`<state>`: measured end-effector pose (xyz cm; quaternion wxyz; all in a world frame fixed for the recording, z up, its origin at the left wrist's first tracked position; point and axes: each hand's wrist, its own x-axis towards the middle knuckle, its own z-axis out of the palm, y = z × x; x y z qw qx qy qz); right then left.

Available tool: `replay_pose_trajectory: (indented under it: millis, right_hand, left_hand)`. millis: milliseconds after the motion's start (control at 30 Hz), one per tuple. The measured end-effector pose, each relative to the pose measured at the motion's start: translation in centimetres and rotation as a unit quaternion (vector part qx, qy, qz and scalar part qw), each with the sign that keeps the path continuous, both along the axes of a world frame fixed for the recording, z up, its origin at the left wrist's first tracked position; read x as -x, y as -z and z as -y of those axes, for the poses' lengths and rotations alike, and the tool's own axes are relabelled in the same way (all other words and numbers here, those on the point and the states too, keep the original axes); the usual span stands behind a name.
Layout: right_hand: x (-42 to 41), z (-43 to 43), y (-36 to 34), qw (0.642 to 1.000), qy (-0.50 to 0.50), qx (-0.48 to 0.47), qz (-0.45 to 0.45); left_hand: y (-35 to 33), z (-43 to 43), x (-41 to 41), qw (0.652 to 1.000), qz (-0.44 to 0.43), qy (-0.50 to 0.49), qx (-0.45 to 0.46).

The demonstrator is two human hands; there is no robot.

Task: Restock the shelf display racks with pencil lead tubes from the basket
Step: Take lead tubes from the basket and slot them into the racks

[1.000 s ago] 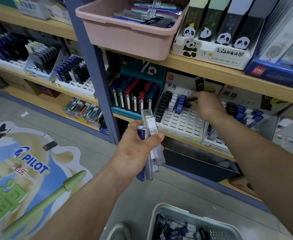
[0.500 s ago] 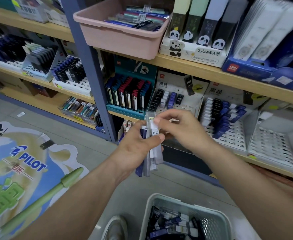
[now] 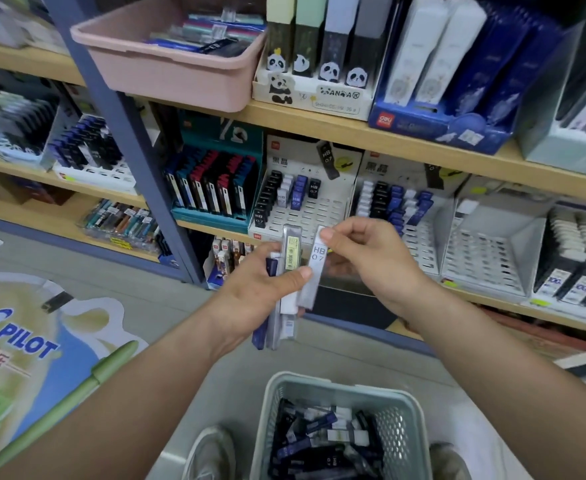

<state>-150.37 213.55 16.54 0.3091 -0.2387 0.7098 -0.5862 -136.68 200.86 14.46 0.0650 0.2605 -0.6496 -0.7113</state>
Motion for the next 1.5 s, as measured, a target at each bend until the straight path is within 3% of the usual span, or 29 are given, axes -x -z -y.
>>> replay_pose_trajectory:
  millis: [300,533,667,900,1233,1500]
  right_hand:
    - [3.8,-6.2,-1.4,0.998,0.049,0.012,-0.026]
    - [10.0,-11.5,-1.2,0.963,0.104,-0.090,-0.231]
    - [13.2,-11.1,0.6,0.936,0.155,-0.097,-0.302]
    - [14.8,-8.1,2.9,0.904,0.141,-0.128,-0.383]
    - [15.6,-8.0,4.4,0.899,0.138,-0.142,-0.392]
    - [16.8,-7.3,4.9,0.849,0.115,-0.148,-0.494]
  left_hand:
    - [0.8,-2.3,3.0,0.998,0.017,-0.008,-0.062]
    - [1.1,-4.1,5.9,0.998,0.019,0.020,-0.051]
    - [0.8,-5.1,7.7,0.998,0.001,0.018,-0.061]
    - [0.9,-5.9,9.3,0.997,0.003,0.014,-0.073]
    - [1.2,-5.3,9.0,0.997,0.000,0.007,-0.079]
    - [1.4,-4.9,8.3,0.996,-0.007,-0.003,-0.090]
